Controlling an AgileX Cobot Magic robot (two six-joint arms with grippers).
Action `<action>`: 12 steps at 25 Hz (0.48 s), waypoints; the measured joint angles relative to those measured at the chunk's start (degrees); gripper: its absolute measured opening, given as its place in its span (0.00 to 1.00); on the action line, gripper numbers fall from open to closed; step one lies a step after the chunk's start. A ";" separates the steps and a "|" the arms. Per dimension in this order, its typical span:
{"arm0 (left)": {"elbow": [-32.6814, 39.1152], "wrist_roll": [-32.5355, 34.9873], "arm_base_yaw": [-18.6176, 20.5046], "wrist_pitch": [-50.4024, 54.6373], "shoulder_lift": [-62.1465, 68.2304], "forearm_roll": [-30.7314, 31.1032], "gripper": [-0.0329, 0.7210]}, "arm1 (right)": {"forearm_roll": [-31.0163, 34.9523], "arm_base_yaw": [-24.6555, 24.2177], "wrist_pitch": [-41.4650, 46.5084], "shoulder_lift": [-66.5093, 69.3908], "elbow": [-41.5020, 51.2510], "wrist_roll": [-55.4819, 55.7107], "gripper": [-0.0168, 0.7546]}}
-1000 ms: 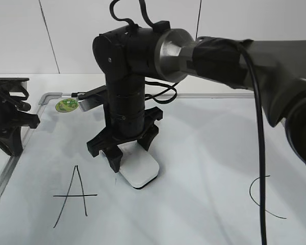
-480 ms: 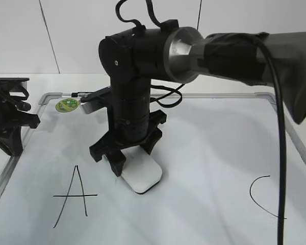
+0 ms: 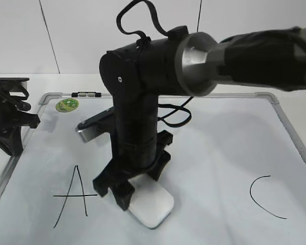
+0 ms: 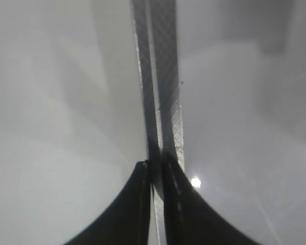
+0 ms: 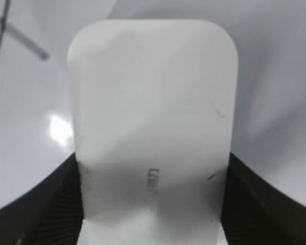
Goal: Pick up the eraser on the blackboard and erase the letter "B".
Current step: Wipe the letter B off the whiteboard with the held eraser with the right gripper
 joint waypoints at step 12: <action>0.00 0.00 0.00 -0.11 0.00 0.00 0.08 | 2.39 6.93 0.10 -5.75 9.92 -3.27 0.74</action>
